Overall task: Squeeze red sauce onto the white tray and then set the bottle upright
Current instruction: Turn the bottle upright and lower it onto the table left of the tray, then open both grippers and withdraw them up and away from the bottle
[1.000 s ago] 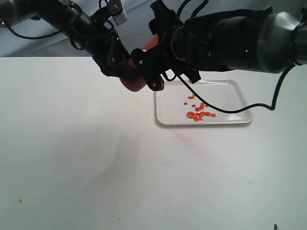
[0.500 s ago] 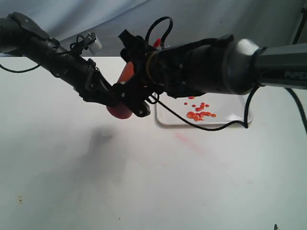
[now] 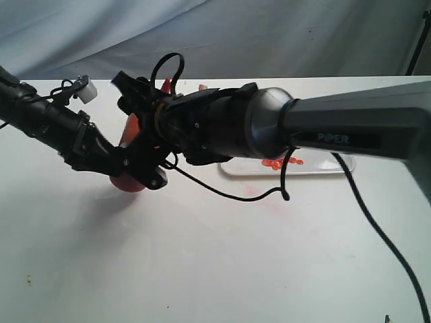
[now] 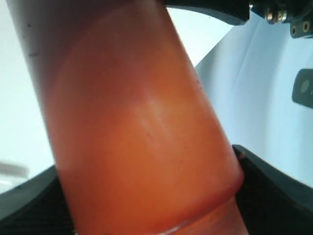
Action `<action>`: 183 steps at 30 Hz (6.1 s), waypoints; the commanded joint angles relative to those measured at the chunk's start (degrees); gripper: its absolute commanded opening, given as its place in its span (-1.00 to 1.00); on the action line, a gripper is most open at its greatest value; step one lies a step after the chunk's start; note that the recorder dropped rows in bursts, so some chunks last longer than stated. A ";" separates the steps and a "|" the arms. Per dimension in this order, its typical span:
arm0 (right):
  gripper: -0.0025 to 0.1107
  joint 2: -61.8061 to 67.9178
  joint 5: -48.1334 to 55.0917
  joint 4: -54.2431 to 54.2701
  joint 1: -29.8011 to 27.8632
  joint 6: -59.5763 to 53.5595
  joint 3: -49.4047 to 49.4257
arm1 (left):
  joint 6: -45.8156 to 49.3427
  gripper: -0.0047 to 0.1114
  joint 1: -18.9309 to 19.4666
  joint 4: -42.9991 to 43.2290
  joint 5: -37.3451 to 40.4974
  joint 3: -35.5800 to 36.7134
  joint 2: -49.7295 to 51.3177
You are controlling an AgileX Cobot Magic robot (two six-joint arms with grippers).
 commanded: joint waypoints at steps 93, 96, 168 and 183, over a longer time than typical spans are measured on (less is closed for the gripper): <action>0.71 -7.05 12.46 45.36 5.01 19.97 -3.08 | 6.36 0.03 1.64 -5.08 1.65 11.72 -6.19; 0.71 -8.78 12.06 48.24 5.01 19.97 -3.08 | 6.16 0.03 1.64 -4.98 1.65 11.72 -6.19; -0.96 -56.95 -41.06 85.87 -27.03 22.72 54.98 | -4.44 0.04 1.53 -32.78 1.65 11.72 -20.25; -0.96 -66.66 -51.30 97.87 -27.03 16.02 68.40 | -0.80 -0.92 1.53 -34.03 1.65 11.72 -29.18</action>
